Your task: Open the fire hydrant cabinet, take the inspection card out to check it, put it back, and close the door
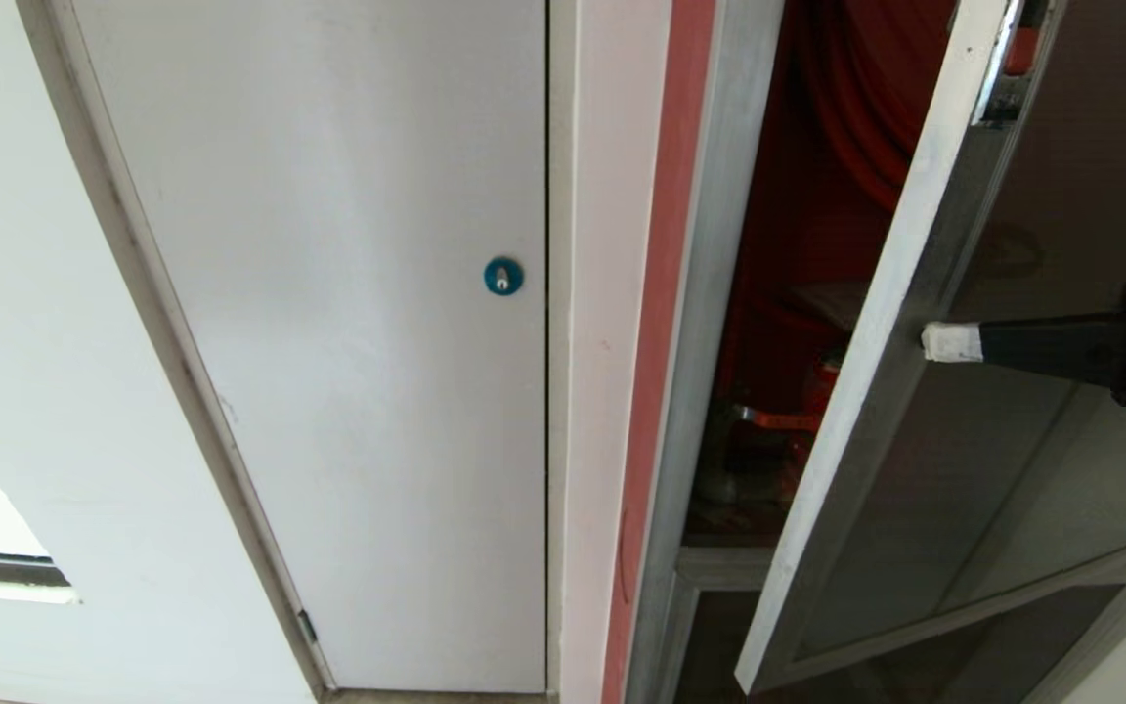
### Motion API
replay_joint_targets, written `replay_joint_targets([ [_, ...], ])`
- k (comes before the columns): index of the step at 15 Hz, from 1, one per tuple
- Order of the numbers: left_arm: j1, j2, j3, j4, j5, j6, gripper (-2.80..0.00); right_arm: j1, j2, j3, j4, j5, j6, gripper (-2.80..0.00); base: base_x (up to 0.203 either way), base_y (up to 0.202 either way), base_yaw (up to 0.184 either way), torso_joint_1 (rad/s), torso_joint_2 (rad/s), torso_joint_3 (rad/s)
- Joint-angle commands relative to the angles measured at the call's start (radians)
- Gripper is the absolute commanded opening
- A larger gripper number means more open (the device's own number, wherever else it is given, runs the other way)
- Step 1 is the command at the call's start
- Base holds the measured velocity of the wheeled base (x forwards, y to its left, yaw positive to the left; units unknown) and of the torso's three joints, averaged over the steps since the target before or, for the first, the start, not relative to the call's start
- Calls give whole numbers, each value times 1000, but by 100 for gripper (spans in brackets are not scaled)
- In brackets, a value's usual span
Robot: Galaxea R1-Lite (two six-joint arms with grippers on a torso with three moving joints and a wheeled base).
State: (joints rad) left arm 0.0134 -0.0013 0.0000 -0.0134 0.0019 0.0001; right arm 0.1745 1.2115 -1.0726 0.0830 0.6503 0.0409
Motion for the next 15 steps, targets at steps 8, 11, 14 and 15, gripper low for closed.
replay_joint_targets([
  [8,0,1,6,0,0,0,-280,5,190,-127,-57,-52,2,-280,0,0,0,0,0,0],
  [11,0,0,6,0,1,0,-280,25,234,-169,-57,-94,2,-280,0,0,0,0,0,0],
  [14,0,0,6,0,0,0,-280,53,271,-199,-74,-142,2,-280,0,0,0,0,0,0],
  [15,0,0,6,0,1,0,-280,65,286,-214,-78,-169,2,-280,0,0,0,0,0,0],
])
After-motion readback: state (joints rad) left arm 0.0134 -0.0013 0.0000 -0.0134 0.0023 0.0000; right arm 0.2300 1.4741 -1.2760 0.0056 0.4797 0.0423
